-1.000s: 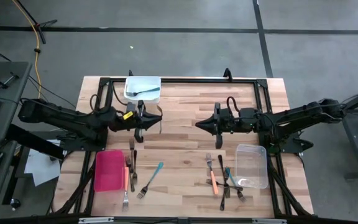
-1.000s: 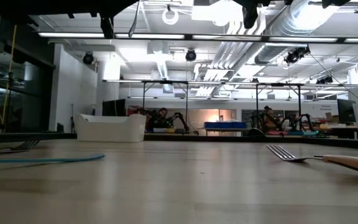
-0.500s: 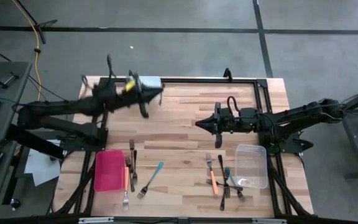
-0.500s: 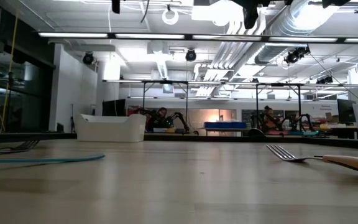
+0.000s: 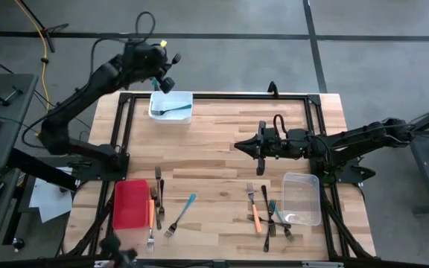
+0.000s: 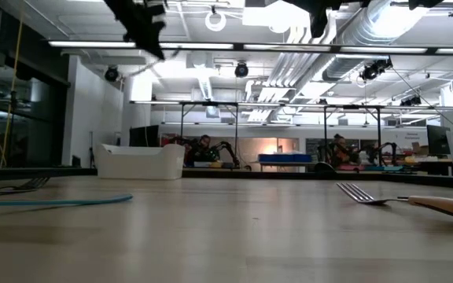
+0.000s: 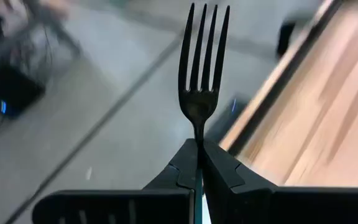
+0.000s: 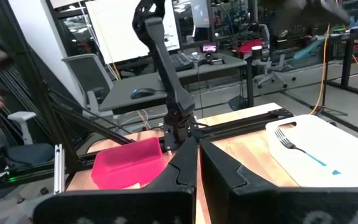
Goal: Sort silverware by color (type)
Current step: Put the blue fork into the white bin
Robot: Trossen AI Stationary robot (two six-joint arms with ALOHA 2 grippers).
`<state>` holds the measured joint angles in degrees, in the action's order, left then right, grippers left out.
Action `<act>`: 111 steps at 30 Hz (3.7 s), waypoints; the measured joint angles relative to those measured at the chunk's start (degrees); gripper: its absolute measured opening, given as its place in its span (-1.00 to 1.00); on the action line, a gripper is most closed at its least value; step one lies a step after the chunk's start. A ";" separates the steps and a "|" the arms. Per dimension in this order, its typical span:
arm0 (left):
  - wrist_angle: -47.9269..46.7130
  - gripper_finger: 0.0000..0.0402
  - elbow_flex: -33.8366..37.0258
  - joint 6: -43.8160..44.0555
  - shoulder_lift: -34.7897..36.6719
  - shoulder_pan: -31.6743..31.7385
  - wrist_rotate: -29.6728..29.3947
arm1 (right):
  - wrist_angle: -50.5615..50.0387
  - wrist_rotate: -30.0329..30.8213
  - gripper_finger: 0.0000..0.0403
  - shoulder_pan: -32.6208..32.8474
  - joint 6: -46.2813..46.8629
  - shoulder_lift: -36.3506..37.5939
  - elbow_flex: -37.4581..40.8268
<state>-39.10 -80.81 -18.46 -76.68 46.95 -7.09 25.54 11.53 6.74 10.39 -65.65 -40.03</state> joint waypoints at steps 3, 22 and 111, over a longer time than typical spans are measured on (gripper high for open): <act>-5.10 -1.00 -0.05 -1.18 -5.02 2.71 1.79 | 0.00 0.00 -0.98 0.00 0.02 0.00 0.00; -8.90 -1.00 6.75 0.32 -24.82 2.69 5.07 | -0.01 2.19 -0.98 0.00 0.05 0.00 0.00; -8.78 -0.21 -3.25 1.20 -19.60 1.71 5.22 | -3.96 1.97 -0.98 0.02 5.07 -0.02 0.00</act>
<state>-47.88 -84.06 -17.26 -96.28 48.66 -1.87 21.58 13.50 6.76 15.46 -65.67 -40.03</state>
